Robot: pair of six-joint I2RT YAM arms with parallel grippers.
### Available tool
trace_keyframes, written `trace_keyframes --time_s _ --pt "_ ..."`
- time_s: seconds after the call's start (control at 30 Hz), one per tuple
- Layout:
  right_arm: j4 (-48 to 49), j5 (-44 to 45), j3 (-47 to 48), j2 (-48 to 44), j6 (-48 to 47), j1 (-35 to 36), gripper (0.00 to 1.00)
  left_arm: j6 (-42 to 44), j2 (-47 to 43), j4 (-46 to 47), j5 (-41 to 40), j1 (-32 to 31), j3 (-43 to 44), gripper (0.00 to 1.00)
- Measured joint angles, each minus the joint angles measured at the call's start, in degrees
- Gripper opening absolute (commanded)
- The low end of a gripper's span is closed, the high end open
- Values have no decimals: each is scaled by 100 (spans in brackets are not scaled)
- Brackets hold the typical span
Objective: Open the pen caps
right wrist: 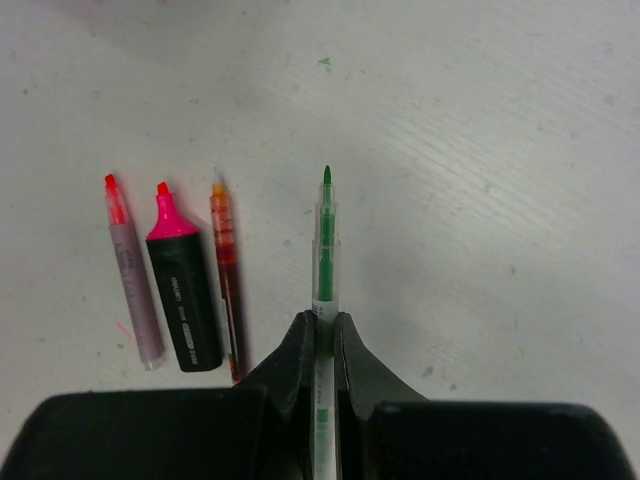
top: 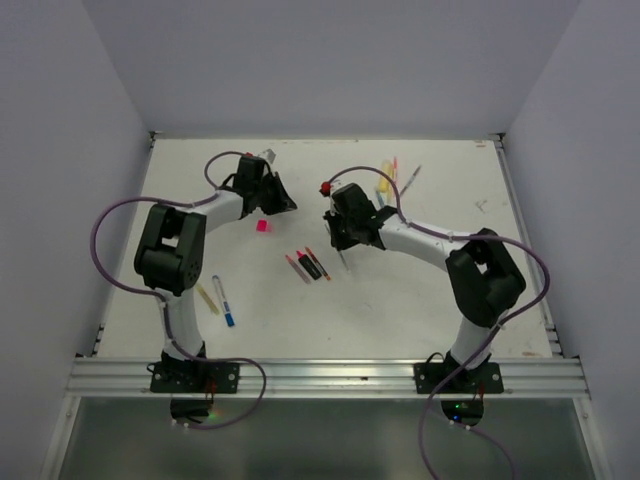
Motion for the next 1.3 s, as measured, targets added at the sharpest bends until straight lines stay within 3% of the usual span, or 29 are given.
trace_keyframes --time_s 0.13,0.53,0.87,1.03,1.3 --pt "184 -354 103 282 61 42 0 282 157 -498 -334 -61 85 0" --pt "310 -662 103 584 168 61 0 815 293 -1290 -1128 -188 490 15" --pt "369 -741 103 603 168 61 0 874 424 -1488 -1362 -188 546 16" --pt "378 -741 103 610 168 61 0 903 424 -1493 -1405 -188 546 23" --pt "376 -739 103 610 164 61 12 905 424 -1447 -1425 -188 546 35"
